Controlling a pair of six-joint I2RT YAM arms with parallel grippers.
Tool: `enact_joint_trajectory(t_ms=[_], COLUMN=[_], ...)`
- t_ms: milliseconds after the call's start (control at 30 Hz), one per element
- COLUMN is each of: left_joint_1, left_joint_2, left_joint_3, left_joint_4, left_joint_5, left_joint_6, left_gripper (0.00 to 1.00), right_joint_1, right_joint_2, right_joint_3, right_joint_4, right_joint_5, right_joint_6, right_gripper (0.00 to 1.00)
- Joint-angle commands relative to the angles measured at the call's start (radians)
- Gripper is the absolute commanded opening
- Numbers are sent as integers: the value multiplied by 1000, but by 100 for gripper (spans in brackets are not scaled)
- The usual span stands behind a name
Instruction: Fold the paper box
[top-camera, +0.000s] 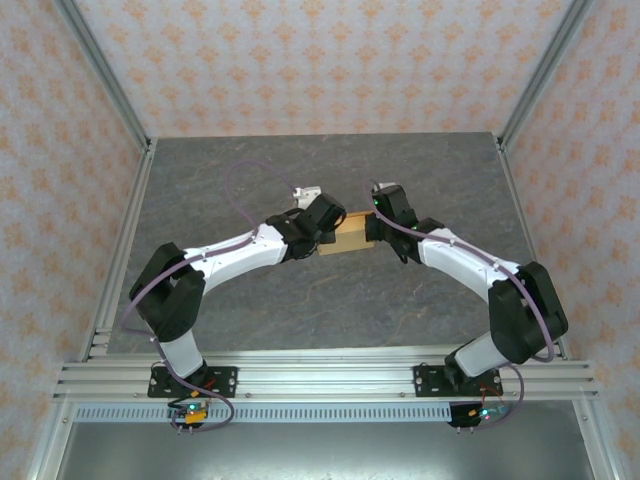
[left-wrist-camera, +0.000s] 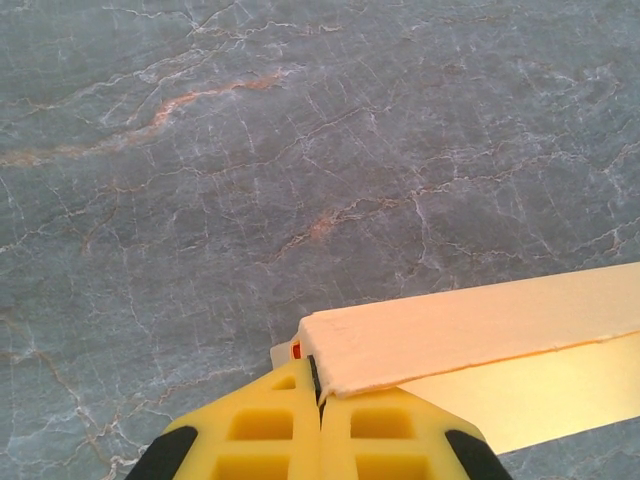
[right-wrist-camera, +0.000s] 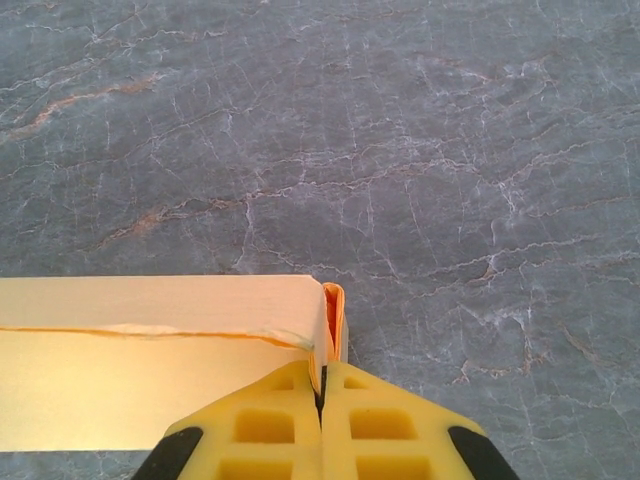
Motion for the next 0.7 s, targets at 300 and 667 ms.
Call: enact_joint_trajectory(t_ms=[300,667], left_joint_1=[-45,-61], left_joint_2=[70,77], left_joint_3=[-45,-93], left_joint_4=[-87,-1], left_joint_5=[-128,-210], left_joint_6=[37,81], left_gripper=[0,0], right_joint_1=[-21,-26], right_joint_2=[21,-162], right_joint_3=[-22,-67], right_joint_4=[-85,-123], right_joint_5=[96,-53], right_joint_6=[-27,110], right_gripper=[9,38])
